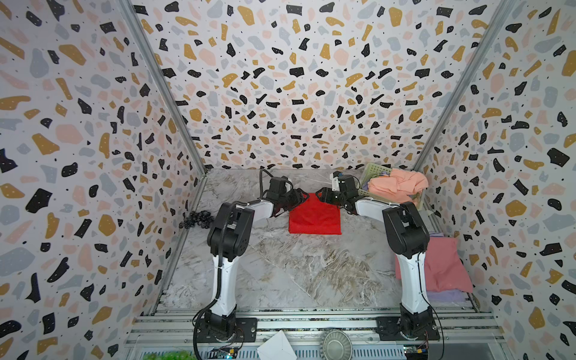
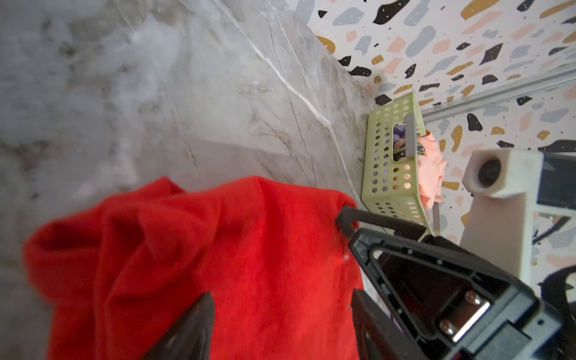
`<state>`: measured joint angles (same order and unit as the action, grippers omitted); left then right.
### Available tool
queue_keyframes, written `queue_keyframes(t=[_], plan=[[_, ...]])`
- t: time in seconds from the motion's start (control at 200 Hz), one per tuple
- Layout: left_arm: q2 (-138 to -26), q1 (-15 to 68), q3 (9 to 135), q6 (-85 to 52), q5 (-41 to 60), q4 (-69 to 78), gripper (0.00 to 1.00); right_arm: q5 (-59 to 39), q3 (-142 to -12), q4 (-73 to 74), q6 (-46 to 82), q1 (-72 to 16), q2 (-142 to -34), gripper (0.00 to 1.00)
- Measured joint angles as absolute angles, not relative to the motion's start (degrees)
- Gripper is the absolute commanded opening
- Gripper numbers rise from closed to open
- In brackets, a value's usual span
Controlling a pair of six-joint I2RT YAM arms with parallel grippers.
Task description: Fold and stack the t-shirts
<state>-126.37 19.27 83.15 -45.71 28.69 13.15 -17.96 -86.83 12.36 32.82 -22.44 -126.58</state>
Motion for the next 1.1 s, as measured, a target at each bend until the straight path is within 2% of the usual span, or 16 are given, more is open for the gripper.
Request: queue_keyframes(t=[0.165,0.39,0.491,0.626,0.881,1.021,1.101], plan=[[-131.6,17.0,88.1,-46.2,29.5,13.3,0.69,-17.6,-89.8,12.0,32.1,-19.9,-129.8,0.56],[-130.8,13.8,86.2,-46.3,29.4,15.1,0.68,-17.9,-90.4,12.2,31.5,-15.6,-132.7,0.55],[-127.7,13.0,82.6,-46.0,29.4,15.2,0.68,-17.9,-89.1,12.0,30.6,-14.6,-131.7,0.58],[-118.4,12.6,76.4,-42.4,27.6,10.9,0.69,-17.8,-80.0,11.0,29.9,-15.0,-123.5,0.66],[-96.9,16.9,66.1,-32.0,17.9,0.2,0.72,-19.8,-60.0,12.4,31.1,-18.5,-99.5,0.71],[-93.5,19.9,58.7,-29.5,14.6,-1.8,0.73,-20.9,-51.0,13.6,32.5,-20.9,-91.6,0.8],[-94.1,20.7,55.4,-28.8,13.3,-3.2,0.74,-21.4,-46.4,14.1,33.5,-22.0,-89.1,0.82]])
